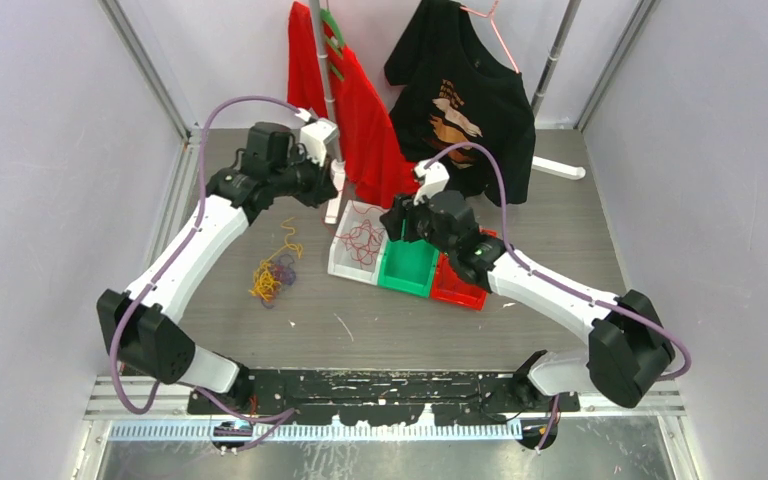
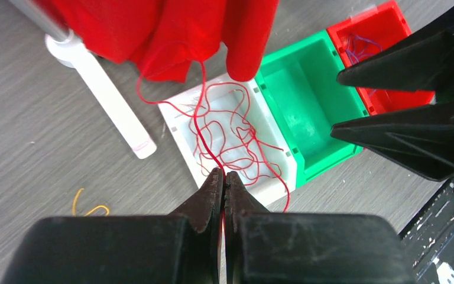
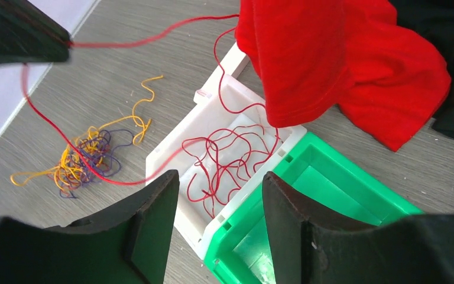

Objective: Untangle the cables
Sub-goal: Place the cable in the bin.

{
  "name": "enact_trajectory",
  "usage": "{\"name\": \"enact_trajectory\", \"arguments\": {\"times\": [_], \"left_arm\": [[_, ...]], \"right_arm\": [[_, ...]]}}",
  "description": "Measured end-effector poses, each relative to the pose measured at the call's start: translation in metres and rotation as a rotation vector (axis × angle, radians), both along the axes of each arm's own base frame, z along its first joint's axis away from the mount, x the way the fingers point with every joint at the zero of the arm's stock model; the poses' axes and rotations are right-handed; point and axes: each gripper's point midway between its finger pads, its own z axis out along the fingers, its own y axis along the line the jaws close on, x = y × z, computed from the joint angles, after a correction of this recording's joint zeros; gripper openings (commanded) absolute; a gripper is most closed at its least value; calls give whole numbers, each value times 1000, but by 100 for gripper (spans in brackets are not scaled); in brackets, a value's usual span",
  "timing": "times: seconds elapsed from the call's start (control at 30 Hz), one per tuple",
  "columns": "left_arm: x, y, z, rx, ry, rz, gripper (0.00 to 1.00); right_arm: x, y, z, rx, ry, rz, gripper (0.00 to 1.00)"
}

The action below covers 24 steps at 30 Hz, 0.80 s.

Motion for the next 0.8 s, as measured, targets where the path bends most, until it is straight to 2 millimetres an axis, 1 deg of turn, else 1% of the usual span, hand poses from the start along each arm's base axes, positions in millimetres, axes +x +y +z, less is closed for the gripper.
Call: {"name": "enact_trajectory", "arguments": {"times": [0.17,0.27,0.37,0.53,0.63,0.7,0.8], "left_arm": [[2,-21,-30,51,51,-33,0],[7,-32,-49,81,70,-41,0],[16,-39,-67,117,70,-49,0],[27,-48,-97,185,69,-71,0],[30,-56,-112,216,57,-98,0],[28,-61,-122,230,60,-118,0],[24,-65,-135,241,85,-140,11]], "right_arm": [[-2,-8,6,43,4,-16,55],[-1,-14,10,67,2,-38,53],[0,-21,14,92,-12,-55,51],[1,-29,20,123,-39,-80,51],[2,-32,20,129,-48,-92,50],[3,-34,18,128,-48,-99,50],[5,-35,20,132,-56,-106,50]]}}
